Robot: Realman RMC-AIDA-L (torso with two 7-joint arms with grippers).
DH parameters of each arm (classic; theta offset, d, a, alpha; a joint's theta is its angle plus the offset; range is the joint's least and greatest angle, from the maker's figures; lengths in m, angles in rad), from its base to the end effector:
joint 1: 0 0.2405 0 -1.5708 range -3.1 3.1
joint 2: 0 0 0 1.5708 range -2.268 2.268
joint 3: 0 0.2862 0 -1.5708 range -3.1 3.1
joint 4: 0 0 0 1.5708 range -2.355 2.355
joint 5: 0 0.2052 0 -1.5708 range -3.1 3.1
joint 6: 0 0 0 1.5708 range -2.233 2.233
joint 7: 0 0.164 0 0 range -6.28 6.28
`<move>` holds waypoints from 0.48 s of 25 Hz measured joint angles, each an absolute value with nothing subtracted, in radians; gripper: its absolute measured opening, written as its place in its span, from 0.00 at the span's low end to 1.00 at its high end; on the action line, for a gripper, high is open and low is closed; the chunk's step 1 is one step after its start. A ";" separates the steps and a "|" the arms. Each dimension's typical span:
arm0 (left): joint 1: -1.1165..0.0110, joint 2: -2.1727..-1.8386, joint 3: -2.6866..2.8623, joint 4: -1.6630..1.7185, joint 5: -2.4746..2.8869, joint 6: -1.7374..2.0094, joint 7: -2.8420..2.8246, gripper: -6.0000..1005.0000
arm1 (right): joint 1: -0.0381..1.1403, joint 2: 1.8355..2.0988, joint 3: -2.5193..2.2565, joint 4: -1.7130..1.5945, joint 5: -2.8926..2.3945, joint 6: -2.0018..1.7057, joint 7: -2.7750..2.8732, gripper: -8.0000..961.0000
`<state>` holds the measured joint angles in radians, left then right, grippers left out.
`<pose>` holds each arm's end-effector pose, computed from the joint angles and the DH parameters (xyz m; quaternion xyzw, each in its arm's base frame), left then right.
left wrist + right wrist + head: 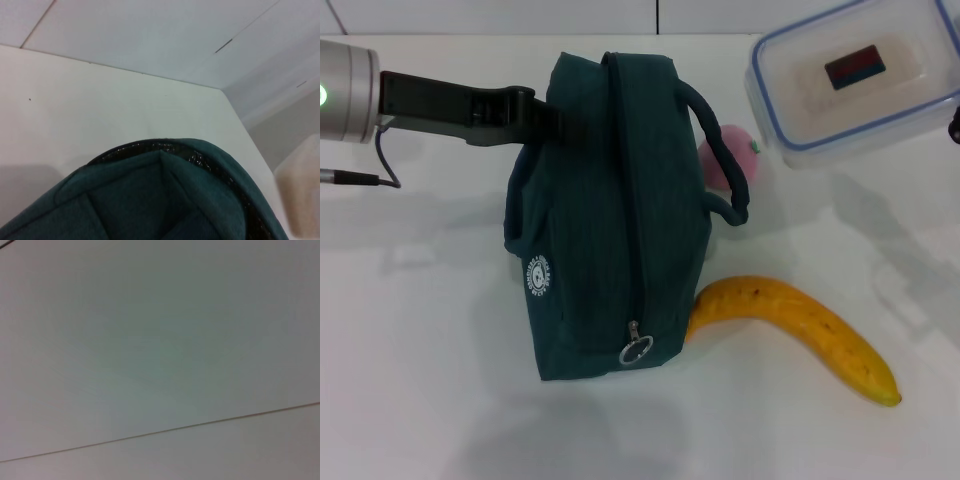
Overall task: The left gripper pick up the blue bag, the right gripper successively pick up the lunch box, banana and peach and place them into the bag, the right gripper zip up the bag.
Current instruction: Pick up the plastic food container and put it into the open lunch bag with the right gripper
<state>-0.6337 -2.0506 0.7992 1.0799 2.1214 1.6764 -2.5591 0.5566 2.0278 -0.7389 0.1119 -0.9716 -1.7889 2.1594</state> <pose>-0.2066 0.3837 0.0220 -0.8311 -0.5269 -0.1698 0.0519 0.2637 0.3353 0.0024 0.3975 -0.6019 -0.6832 0.1140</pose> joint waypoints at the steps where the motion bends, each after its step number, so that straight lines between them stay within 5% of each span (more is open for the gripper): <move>1: -0.635 -2.051 0.799 1.080 2.121 1.676 -2.558 0.06 | 0.561 2.028 -0.736 0.118 -0.970 -1.797 2.160 0.12; 12: -0.675 -2.044 0.799 1.038 2.123 1.672 -2.526 0.06 | 0.685 2.028 -0.702 0.178 -0.977 -1.806 2.161 0.12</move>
<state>-0.6755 -2.0440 0.7992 1.0380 2.1227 1.6722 -2.5258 0.6850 2.0278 -0.7024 0.1776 -0.9773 -1.8063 2.1612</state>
